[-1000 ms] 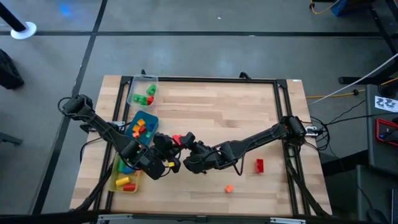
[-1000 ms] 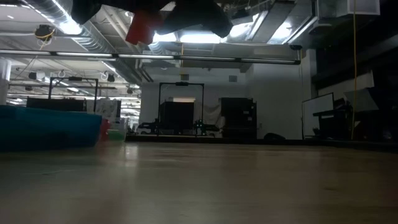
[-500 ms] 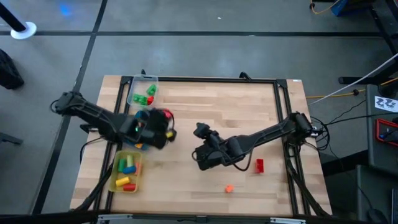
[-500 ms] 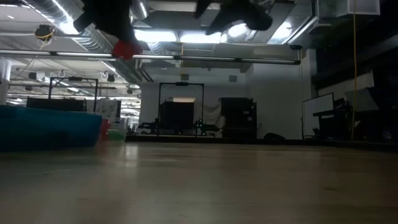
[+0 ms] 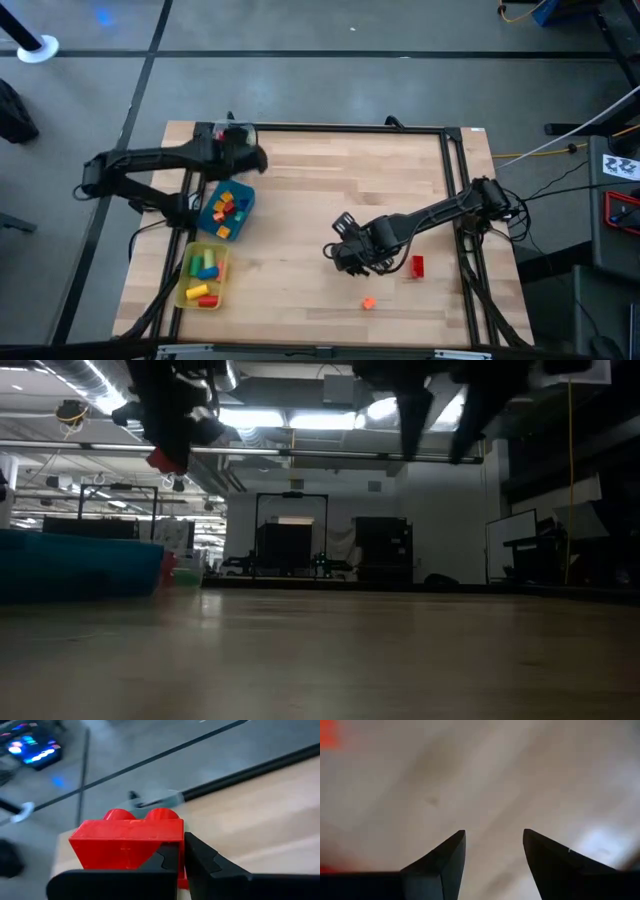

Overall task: Sort blocks by size
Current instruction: Put the left red 2 stud game piece into the transparent bin

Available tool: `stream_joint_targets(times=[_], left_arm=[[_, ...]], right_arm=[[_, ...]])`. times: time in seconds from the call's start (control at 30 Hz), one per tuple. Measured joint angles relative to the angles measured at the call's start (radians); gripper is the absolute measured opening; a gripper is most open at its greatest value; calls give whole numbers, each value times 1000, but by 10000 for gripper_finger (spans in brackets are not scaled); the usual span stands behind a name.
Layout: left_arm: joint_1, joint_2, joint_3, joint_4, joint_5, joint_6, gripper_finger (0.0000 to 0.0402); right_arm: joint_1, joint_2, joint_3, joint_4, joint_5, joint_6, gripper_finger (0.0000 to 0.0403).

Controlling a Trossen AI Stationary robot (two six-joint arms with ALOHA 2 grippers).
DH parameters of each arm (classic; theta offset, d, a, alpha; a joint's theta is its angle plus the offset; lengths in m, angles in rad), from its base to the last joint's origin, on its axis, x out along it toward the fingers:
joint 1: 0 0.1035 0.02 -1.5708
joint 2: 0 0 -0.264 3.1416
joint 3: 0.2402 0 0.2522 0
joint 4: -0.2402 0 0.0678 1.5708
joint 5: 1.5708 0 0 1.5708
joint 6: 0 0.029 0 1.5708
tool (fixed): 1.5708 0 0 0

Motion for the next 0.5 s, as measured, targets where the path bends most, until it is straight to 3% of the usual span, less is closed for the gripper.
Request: stream_joint_targets(times=[0.1,0.3,0.5], left_arm=[[89,0,0,-1,7,46,8],[217,0,-2,8,79,68,26],[278,1,-127,254,160,156,30]], right_arm=[[20,-1,-34,0,-80,53,198],[107,-1,-98,8,-101,107,198],[194,-1,-157,83,-102,176,198]])
